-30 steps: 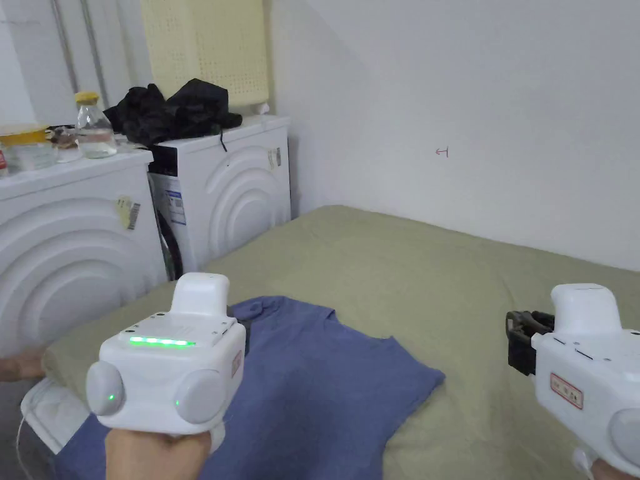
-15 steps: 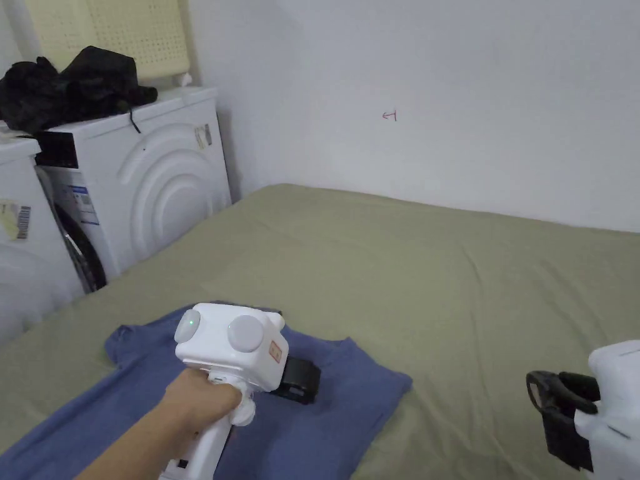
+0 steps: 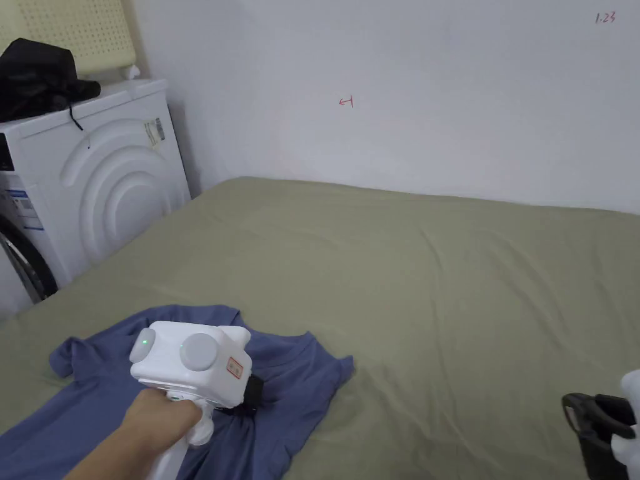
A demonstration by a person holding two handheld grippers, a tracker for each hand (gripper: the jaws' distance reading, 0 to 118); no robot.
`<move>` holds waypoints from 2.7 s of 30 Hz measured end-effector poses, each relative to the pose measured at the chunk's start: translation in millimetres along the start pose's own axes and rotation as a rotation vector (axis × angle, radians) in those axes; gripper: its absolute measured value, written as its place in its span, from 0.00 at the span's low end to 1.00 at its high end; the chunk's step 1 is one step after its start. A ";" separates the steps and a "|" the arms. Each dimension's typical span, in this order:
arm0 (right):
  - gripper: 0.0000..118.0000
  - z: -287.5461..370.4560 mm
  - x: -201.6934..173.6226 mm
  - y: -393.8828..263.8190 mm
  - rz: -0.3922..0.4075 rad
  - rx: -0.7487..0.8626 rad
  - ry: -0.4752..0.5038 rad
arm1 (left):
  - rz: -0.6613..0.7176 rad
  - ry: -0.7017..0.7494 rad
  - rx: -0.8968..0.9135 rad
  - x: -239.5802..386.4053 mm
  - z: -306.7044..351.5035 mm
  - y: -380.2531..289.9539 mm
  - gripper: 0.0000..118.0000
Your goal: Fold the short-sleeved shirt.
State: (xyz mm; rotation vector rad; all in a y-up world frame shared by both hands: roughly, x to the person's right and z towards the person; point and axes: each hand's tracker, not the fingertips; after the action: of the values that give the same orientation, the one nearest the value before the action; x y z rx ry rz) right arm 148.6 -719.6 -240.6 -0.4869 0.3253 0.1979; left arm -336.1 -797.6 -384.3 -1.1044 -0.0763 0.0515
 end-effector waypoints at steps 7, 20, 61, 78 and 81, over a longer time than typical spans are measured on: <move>0.00 47.5 55.3 -4.3 -0.030 0.003 -0.119 | -0.037 -0.195 0.203 54.8 36.2 19.0 0.05; 0.00 181.4 145.0 -33.1 -0.149 -0.002 -0.364 | -0.494 -0.611 0.259 372.6 131.0 48.7 0.05; 0.00 146.2 149.9 -57.2 -0.288 -0.076 -0.320 | -0.059 -0.120 0.375 198.9 150.8 -78.4 0.01; 0.00 123.8 193.0 -93.4 -0.292 -0.225 -0.365 | 0.141 -0.135 -0.177 219.5 -46.5 4.2 0.73; 0.00 119.1 208.7 -98.8 -0.345 -0.238 -0.372 | 0.090 -0.054 -0.101 231.5 -30.4 -5.6 0.56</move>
State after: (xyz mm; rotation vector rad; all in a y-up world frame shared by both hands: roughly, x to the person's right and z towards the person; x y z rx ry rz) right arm 399.3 -724.4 -172.6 -0.7194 -0.1505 -0.0120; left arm -102.9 -808.7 -384.6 -1.2070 -0.0781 0.1596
